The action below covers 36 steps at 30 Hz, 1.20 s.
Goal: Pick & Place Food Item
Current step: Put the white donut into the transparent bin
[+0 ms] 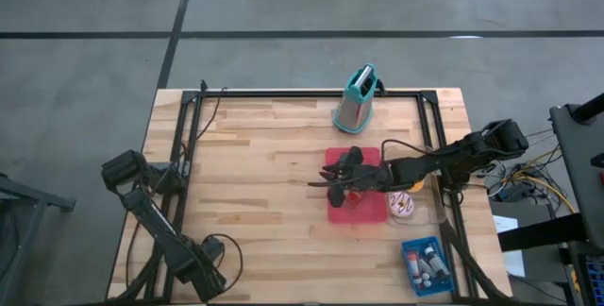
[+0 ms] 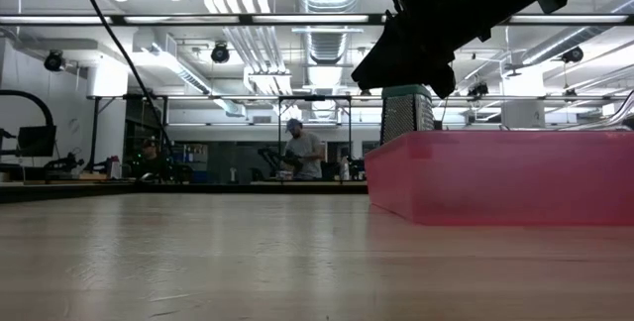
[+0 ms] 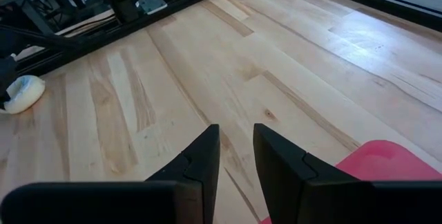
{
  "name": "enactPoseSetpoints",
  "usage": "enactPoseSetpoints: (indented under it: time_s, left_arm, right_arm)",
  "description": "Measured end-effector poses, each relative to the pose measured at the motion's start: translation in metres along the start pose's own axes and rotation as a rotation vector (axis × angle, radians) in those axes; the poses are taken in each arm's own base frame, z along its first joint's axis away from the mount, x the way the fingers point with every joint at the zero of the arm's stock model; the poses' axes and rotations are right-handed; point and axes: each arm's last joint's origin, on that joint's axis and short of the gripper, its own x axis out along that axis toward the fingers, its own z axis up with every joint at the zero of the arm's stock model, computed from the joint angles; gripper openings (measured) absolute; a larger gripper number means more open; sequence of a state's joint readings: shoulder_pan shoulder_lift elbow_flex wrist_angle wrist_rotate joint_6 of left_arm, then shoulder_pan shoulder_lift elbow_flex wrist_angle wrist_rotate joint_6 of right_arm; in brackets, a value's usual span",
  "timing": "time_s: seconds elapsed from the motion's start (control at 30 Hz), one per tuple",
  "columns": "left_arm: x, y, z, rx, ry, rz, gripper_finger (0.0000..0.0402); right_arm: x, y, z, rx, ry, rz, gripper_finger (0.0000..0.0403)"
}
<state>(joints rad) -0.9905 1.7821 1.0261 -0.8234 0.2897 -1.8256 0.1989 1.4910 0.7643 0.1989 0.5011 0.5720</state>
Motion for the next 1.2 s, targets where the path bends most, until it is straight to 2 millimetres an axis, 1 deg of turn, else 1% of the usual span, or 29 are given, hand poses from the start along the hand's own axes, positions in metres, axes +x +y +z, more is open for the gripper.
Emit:
enactPoseSetpoints:
  time_s: [0.1,0.2,0.43,0.53,0.7,0.87,1.03,1.2]
  left_arm:
    - [-0.004,0.0,0.0,0.038,0.002,-0.011,0.0024]
    - [-0.013,0.001,-0.001,0.064,-0.002,-0.049,0.0018]
    - [-0.043,0.009,-0.003,0.085,-0.094,-0.184,0.0016]
    - [-0.06,0.016,-0.003,0.139,-0.176,-0.261,0.0017]
    - [-0.092,0.03,0.0,0.264,-0.409,-0.4,0.002]
    - [-0.125,0.05,0.003,0.297,-0.679,-0.528,0.0021]
    - [-0.154,0.073,0.007,0.35,-0.978,-0.582,0.0025]
    - [-0.174,0.092,0.009,0.404,-1.17,-0.58,0.0025]
  right_arm:
    - [0.0,0.0,0.0,0.0,0.0,0.0,0.0088]
    - [0.0,0.0,0.0,0.0,0.0,0.0,0.0092]
    - [0.0,0.0,0.0,-0.001,0.001,0.0,0.0095]
    - [0.0,0.0,0.0,-0.001,0.001,0.0,0.0092]
    - [0.0,0.0,0.0,0.001,0.001,0.0,0.0083]
    - [0.0,0.0,0.0,0.0,0.001,0.0,0.0075]
    - [0.0,0.0,0.0,0.0,0.002,0.0,0.0073]
    - [0.0,0.0,0.0,-0.001,0.003,-0.001,0.0079]
